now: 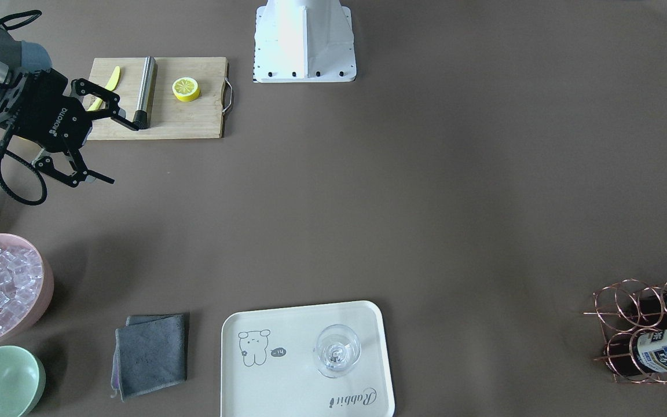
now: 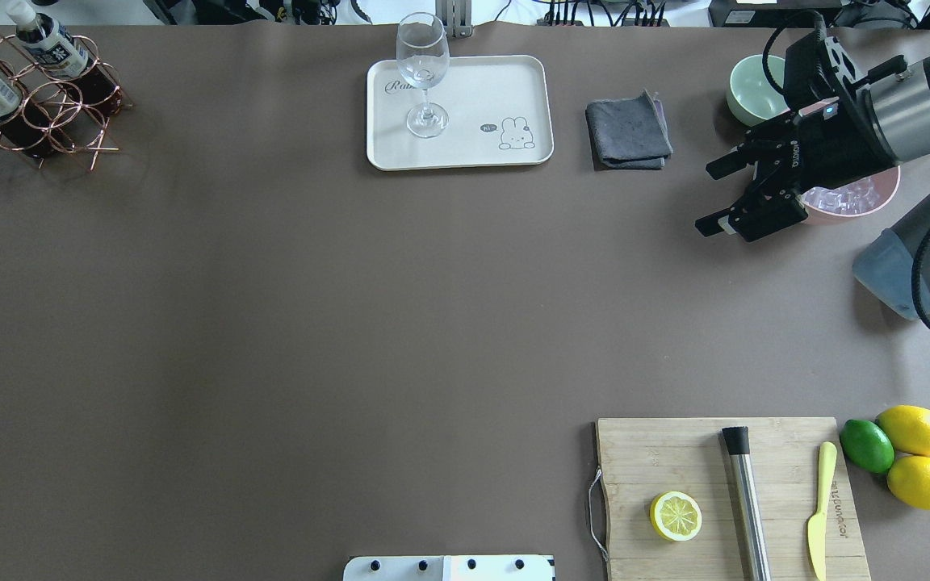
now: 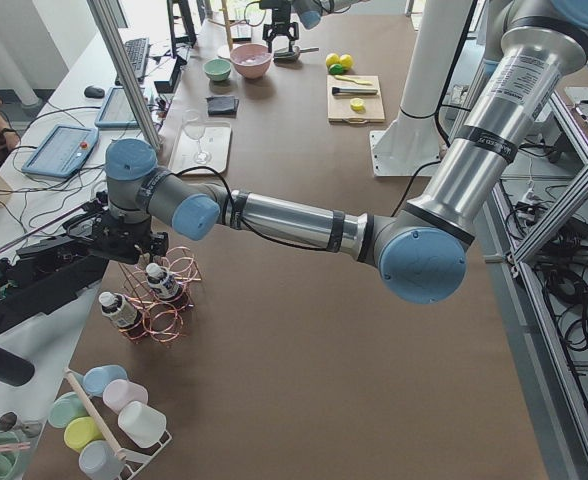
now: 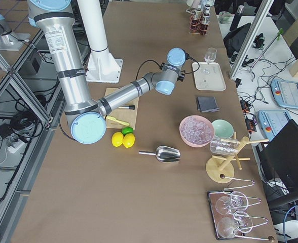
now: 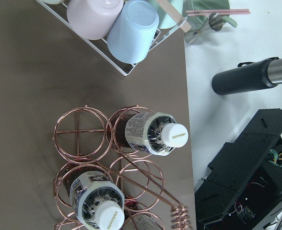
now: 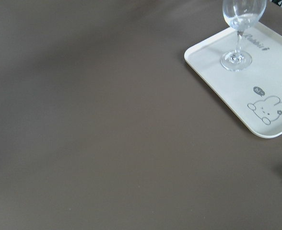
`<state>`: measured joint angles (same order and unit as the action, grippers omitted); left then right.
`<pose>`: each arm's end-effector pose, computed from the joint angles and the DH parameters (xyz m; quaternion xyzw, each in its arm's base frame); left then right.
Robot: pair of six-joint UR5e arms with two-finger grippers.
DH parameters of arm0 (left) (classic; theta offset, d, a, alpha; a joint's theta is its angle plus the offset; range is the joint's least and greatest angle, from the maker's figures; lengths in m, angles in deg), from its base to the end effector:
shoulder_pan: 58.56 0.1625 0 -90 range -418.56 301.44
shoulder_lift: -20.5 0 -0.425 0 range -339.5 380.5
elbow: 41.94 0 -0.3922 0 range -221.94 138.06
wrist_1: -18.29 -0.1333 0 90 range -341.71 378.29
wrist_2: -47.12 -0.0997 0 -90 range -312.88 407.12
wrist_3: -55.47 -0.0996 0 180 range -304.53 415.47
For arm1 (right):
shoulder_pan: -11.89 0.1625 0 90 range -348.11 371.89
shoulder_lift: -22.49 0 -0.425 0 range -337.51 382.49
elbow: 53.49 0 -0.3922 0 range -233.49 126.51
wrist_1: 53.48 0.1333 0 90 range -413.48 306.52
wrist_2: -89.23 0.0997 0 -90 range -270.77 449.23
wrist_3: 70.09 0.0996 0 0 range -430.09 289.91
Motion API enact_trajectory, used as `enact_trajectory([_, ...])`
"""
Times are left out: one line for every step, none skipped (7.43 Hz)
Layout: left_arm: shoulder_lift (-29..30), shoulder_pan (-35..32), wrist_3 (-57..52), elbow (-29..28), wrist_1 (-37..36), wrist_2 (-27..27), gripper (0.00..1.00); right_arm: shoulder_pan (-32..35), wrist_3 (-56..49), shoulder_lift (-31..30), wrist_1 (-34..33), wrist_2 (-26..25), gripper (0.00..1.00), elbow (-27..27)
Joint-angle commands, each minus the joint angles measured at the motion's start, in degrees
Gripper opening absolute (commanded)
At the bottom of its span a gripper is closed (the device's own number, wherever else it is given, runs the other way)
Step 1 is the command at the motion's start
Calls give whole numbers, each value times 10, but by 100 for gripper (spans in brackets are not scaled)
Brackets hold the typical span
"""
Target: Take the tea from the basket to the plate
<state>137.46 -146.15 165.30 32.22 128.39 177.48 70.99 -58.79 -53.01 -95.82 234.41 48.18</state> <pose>-0.0392 -0.7044 0.4789 -0.1350 0.3949 -0.6737 0.6099 -0.2335 -0.4905 0.3211 0.3633 -0.5371 -0.3947 0.6509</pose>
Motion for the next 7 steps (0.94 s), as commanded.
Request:
enact_trajectory([18,15,15,-15,3,-20,97,-6,140,-3,258,-16,98,-28])
enact_trajectory([21,15,16,-19,7,-20,96,-20,185,-3,363,-55,98,-46])
enact_trajectory([26,15,16,-28,14,-21,85,-46,237,-3,467,-113,98,-76])
enact_trajectory([27,15,16,-31,17,-21,73,-71,263,-2,553,-169,98,-103])
enact_trajectory([27,19,17,-31,19,-21,70,-96,275,-3,625,-228,98,-123])
enact_trajectory([27,22,22,-31,21,-21,70,-119,279,-2,683,-266,99,-140])
enact_trajectory([27,29,25,-32,27,-21,69,-125,280,-4,686,-268,99,-146])
